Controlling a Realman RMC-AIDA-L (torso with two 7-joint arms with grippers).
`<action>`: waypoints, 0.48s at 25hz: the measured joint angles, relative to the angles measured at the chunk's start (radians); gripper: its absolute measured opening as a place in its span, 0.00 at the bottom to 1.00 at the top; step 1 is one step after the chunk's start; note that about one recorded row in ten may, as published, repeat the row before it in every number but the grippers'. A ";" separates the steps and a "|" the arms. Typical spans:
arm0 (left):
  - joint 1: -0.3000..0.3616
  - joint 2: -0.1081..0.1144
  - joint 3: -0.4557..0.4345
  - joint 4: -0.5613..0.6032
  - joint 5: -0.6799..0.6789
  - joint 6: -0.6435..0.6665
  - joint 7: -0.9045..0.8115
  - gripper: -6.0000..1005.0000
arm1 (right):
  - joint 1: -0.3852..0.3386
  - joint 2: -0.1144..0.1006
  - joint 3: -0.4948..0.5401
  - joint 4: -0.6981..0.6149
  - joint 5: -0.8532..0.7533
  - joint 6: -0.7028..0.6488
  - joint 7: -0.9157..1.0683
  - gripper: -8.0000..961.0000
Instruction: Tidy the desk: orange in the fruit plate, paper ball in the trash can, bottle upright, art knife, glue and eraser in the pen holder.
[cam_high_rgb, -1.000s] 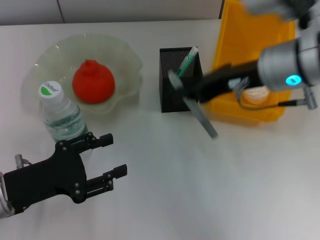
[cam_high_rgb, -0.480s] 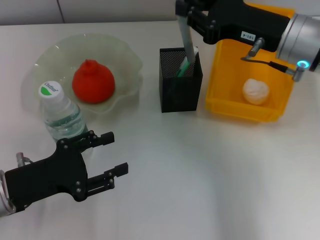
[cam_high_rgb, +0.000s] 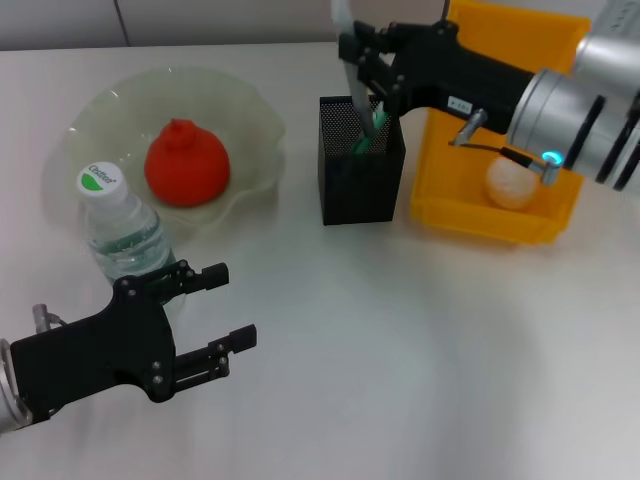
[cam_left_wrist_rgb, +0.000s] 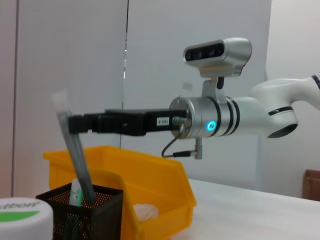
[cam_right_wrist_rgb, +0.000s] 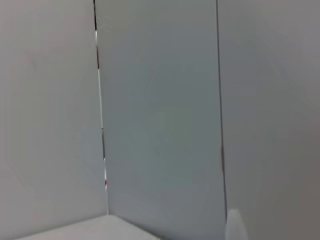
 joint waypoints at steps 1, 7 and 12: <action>0.000 0.000 0.000 0.000 0.000 0.000 0.000 0.69 | 0.009 0.000 0.001 0.016 0.000 0.000 -0.003 0.14; 0.000 0.000 0.000 0.000 0.000 0.000 0.000 0.69 | 0.002 0.002 -0.006 0.033 0.003 -0.001 -0.006 0.14; 0.000 0.000 0.000 0.000 0.000 0.000 0.001 0.69 | -0.038 0.001 -0.002 0.003 0.003 -0.041 -0.003 0.18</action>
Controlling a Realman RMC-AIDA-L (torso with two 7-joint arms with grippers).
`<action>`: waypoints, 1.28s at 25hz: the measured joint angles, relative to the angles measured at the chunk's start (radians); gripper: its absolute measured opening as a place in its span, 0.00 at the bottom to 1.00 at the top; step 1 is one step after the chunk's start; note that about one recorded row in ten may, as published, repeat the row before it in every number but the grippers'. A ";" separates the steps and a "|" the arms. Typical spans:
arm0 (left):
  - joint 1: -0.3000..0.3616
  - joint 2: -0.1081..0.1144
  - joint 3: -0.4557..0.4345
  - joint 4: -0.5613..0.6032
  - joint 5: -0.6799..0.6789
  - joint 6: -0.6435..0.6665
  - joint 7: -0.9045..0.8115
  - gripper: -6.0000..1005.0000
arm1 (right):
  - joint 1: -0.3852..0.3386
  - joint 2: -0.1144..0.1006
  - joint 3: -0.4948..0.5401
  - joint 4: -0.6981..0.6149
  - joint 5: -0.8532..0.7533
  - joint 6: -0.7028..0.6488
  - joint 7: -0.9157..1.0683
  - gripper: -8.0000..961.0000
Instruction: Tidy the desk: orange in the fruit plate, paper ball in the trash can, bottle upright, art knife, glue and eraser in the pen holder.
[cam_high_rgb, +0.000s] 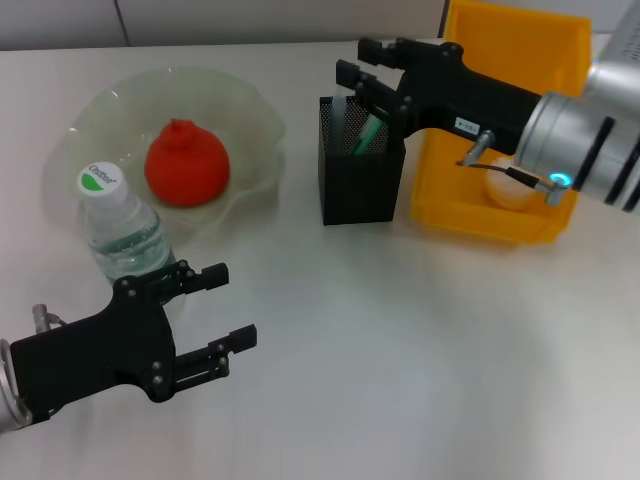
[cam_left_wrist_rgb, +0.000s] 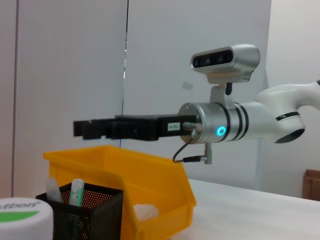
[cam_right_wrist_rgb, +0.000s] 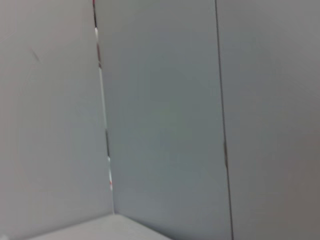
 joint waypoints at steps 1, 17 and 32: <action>0.000 0.000 0.000 0.000 0.000 0.000 0.000 0.69 | -0.017 -0.001 0.002 -0.023 0.000 -0.015 0.013 0.22; 0.000 0.002 -0.002 -0.001 -0.003 0.014 0.025 0.69 | -0.343 -0.010 0.067 -0.340 -0.308 -0.459 0.189 0.77; 0.009 0.002 -0.002 -0.037 0.000 0.011 0.071 0.69 | -0.333 -0.009 0.098 -0.029 -0.319 -0.548 -0.084 0.87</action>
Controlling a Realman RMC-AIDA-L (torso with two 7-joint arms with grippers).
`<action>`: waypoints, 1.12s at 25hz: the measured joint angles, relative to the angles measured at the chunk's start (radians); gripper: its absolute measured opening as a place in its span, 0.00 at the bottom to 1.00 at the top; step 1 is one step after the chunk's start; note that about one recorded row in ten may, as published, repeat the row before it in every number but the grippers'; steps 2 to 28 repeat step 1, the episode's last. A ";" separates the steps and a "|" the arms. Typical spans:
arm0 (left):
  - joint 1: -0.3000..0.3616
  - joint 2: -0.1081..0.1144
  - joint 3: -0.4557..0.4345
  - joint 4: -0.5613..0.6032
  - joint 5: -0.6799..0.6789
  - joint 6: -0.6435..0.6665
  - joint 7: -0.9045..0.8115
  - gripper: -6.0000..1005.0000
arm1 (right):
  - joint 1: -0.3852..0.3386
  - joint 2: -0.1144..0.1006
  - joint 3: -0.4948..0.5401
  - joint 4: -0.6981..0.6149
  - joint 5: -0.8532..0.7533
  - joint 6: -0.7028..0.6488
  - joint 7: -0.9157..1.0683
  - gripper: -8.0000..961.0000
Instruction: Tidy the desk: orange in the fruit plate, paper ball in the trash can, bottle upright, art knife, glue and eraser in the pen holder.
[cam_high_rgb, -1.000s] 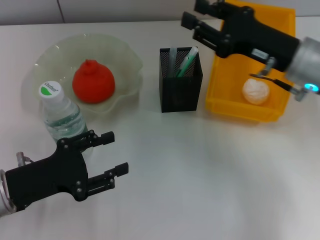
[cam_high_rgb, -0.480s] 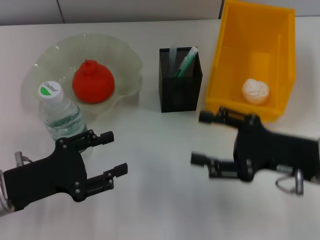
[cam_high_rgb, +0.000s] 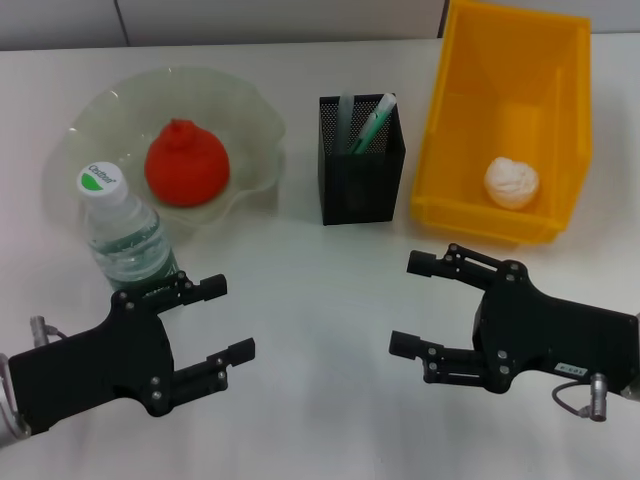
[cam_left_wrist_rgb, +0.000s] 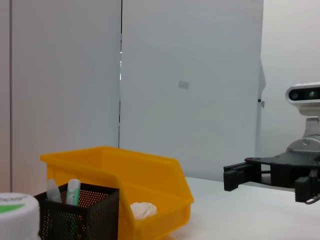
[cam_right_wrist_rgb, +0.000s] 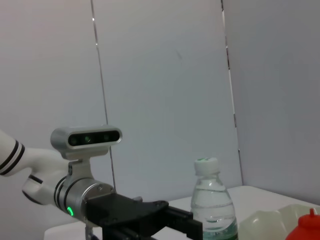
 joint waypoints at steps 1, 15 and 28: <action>-0.001 0.000 0.000 -0.007 0.000 0.001 0.003 0.69 | 0.000 0.000 0.003 0.001 0.000 -0.001 0.000 0.87; -0.001 0.000 0.000 -0.007 0.000 0.001 0.003 0.69 | 0.000 0.000 0.003 0.001 0.000 -0.001 0.000 0.87; -0.001 0.000 0.000 -0.007 0.000 0.001 0.003 0.69 | 0.000 0.000 0.003 0.001 0.000 -0.001 0.000 0.87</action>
